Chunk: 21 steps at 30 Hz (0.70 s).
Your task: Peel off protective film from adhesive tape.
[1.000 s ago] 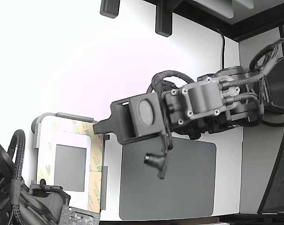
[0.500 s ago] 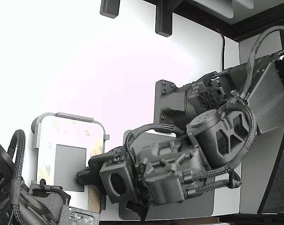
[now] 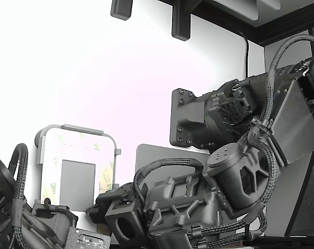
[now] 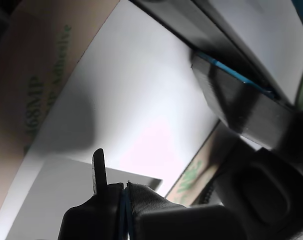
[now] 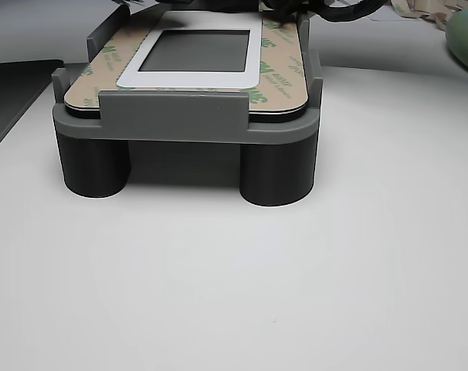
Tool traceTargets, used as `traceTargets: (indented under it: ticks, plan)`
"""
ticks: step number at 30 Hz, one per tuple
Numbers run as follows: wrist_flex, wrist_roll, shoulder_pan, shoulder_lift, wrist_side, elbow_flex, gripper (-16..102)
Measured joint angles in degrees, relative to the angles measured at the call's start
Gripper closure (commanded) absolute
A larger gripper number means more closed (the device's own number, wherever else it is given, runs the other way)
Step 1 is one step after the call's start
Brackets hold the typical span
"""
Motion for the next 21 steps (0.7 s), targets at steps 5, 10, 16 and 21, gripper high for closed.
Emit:
traceTargets:
  ticks: [5,10,16,21]
  plan:
    - [-0.7,-0.5,0.9,-1.8,0.0,-0.2,97]
    - [-0.4,-0.5,1.5,-4.3,0.3,-2.5,97]
    - [-0.4,-1.1,1.5,-4.7,0.4,-2.5,95]
    - [-0.7,-1.2,1.6,-4.8,0.5,-2.3,95]
